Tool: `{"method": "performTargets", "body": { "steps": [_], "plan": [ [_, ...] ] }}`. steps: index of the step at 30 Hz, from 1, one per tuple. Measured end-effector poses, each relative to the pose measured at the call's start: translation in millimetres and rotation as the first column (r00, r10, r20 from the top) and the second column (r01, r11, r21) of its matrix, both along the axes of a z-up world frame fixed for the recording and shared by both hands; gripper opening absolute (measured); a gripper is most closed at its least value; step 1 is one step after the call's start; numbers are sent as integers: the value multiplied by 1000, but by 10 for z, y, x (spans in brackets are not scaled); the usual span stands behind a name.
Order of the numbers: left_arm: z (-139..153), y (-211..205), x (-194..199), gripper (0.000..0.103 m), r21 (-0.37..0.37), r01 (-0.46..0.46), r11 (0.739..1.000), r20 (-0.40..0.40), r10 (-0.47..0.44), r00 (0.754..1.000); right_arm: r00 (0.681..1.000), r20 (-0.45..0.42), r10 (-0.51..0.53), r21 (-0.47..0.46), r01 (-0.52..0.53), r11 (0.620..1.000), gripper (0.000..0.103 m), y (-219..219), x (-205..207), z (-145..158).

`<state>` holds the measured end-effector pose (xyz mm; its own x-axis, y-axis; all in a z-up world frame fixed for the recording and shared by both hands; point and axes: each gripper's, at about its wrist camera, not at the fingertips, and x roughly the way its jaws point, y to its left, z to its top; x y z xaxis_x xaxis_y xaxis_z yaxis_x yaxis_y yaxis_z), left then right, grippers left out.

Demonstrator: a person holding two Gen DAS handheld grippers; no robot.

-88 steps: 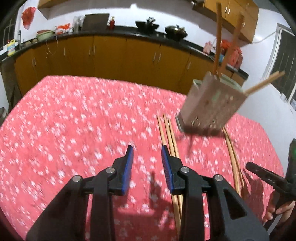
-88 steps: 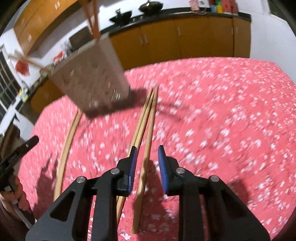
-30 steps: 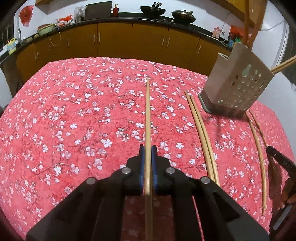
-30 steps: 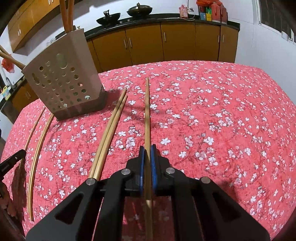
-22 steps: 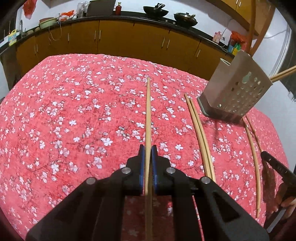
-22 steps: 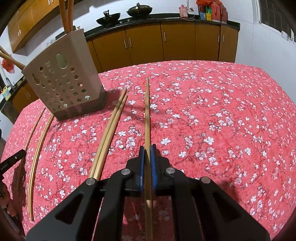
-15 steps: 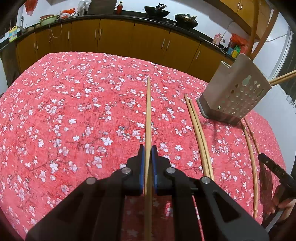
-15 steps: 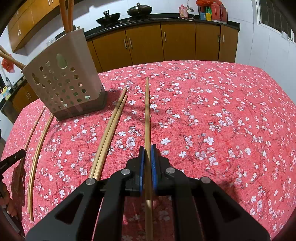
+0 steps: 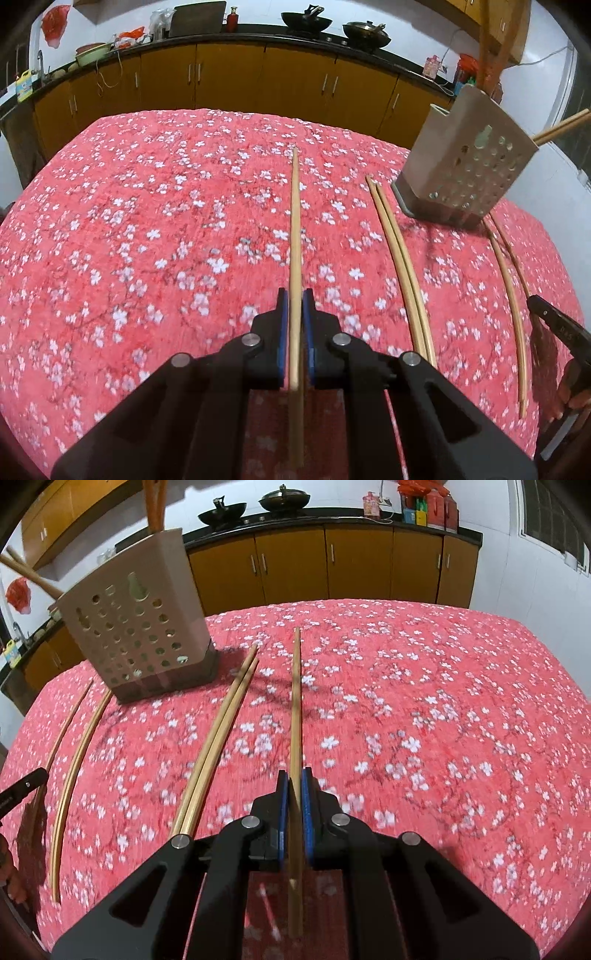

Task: Organize utensils
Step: 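Lift the chopstick upright with the right gripper while the left gripper lifts its chopstick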

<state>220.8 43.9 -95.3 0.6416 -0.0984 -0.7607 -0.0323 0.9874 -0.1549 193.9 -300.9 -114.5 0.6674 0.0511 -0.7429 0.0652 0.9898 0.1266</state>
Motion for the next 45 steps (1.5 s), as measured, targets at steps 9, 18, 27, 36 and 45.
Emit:
{"method": "performTargets", "body": {
  "steps": [9, 18, 27, 36, 45],
  "plan": [
    [13, -96, -95, 8, 53, 8, 999, -3, -7, 1000, 1000, -1, 6, -7, -6, 1000, 8, -1, -49, 14],
    [333, -6, -23, 8, 46, 7, 999, 52, -10, 999, 992, 129, -18, 32, 14, 999, 7, -151, -159, 468],
    [885, 107, -90, 8, -13, -16, 1000, 216, 18, 976, 954, 295, -62, 40, 53, 998, 7, -283, -259, 951],
    [1288, 185, -222, 8, -89, -16, 996, 344, 46, 938, 919, 387, -72, 43, 60, 997, 7, -291, -309, 1161],
    [1434, 119, -213, 8, -74, 3, 997, 378, 25, 926, 909, 413, -59, 36, 48, 998, 7, -264, -318, 1226]
  ]
}}
